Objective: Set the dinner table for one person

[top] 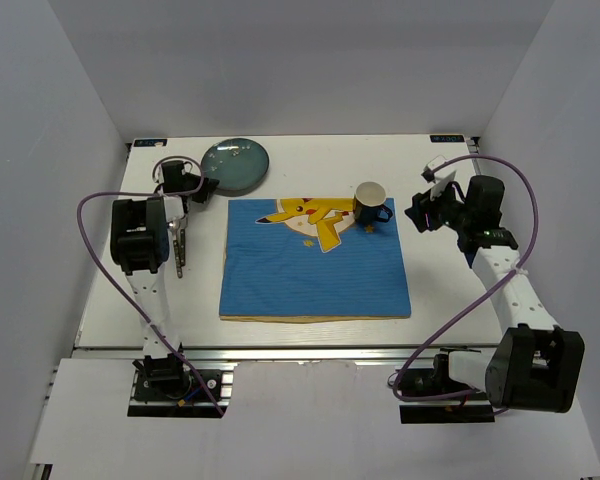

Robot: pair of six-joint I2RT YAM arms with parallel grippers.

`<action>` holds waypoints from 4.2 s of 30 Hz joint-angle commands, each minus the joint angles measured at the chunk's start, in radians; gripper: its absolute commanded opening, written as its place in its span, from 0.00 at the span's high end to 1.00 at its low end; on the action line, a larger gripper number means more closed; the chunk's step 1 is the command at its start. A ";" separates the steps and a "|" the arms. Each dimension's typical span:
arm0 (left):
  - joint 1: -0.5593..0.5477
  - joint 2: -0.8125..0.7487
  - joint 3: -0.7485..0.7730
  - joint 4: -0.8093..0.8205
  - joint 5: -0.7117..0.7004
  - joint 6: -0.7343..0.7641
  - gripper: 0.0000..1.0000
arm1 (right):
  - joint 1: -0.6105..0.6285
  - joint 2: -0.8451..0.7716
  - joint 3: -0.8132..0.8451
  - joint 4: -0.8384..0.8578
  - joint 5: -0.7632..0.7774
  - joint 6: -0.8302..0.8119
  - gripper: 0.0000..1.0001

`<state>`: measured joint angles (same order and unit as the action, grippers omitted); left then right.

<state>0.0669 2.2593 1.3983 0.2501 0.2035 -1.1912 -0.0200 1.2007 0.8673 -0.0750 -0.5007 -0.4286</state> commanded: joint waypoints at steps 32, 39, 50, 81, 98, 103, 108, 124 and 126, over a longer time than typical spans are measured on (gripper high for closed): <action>-0.114 -0.587 -0.550 0.252 0.586 0.198 1.00 | -0.008 -0.087 -0.053 0.006 -0.091 0.040 1.00; -0.219 -0.724 -0.706 0.127 0.600 0.309 1.00 | -0.008 -0.089 -0.051 0.009 -0.084 0.040 1.00; -0.308 -0.664 -0.734 0.175 0.606 0.311 1.00 | -0.008 -0.085 -0.060 -0.003 -0.084 0.034 1.00; -0.332 -0.872 -0.499 -0.584 0.047 0.637 0.28 | -0.008 -0.092 -0.073 -0.042 -0.082 -0.007 0.94; -0.022 -0.736 -0.351 -0.805 -0.239 0.861 0.80 | -0.014 -0.001 0.029 -0.281 -0.311 -0.156 0.98; -0.007 -0.636 -0.285 -0.795 -0.323 0.930 0.78 | -0.014 -0.019 -0.007 -0.293 -0.309 -0.167 0.93; -0.003 -0.538 -0.214 -0.778 -0.369 1.002 0.69 | -0.014 -0.024 -0.034 -0.287 -0.315 -0.154 0.91; -0.001 -0.370 -0.101 -0.753 -0.374 1.072 0.61 | -0.014 0.010 0.004 -0.287 -0.305 -0.147 0.90; 0.001 -0.362 -0.104 -0.750 -0.371 1.076 0.61 | -0.014 0.011 0.004 -0.287 -0.305 -0.145 0.90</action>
<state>0.0624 1.9026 1.2652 -0.5152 -0.1688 -0.1333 -0.0307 1.2064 0.8352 -0.3611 -0.7879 -0.5797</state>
